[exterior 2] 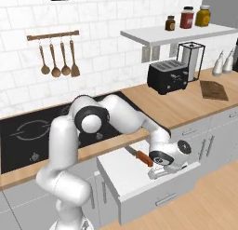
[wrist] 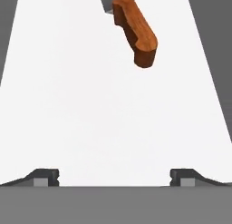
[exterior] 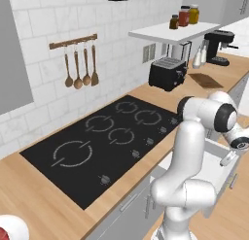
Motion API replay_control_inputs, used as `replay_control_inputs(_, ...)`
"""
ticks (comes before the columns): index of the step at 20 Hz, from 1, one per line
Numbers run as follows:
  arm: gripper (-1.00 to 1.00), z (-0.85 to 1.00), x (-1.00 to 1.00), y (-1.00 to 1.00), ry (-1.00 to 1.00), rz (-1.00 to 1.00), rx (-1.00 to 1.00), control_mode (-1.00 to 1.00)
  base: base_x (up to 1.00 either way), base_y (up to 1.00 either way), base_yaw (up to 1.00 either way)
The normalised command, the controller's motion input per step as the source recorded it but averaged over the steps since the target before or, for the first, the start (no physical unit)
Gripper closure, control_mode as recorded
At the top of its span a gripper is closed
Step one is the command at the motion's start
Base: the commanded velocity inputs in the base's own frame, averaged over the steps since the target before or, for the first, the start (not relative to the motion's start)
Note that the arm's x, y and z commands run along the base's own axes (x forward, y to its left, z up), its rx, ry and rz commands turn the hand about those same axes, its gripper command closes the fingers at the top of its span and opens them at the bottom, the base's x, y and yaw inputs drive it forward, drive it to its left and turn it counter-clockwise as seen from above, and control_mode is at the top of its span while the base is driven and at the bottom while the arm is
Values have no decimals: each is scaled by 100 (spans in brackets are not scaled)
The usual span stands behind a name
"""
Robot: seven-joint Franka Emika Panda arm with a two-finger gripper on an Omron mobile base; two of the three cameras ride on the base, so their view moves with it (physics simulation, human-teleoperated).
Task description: Pick up the knife from the drawer and place it on the cutting board. Then place the meat from the plate to the cutting board.
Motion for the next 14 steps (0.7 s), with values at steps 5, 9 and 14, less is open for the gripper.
replay_control_inputs(5, -100, -19, -93, -100, 1, 0, 3, -100, 0, 0, 0)
replay_control_inputs(9, -100, 7, -49, -92, 10, 0, 9, -100, 0, 0, 0)
replay_control_inputs(14, -100, 63, 0, 0, 8, 1, 5, -100, 0, 0, 0)
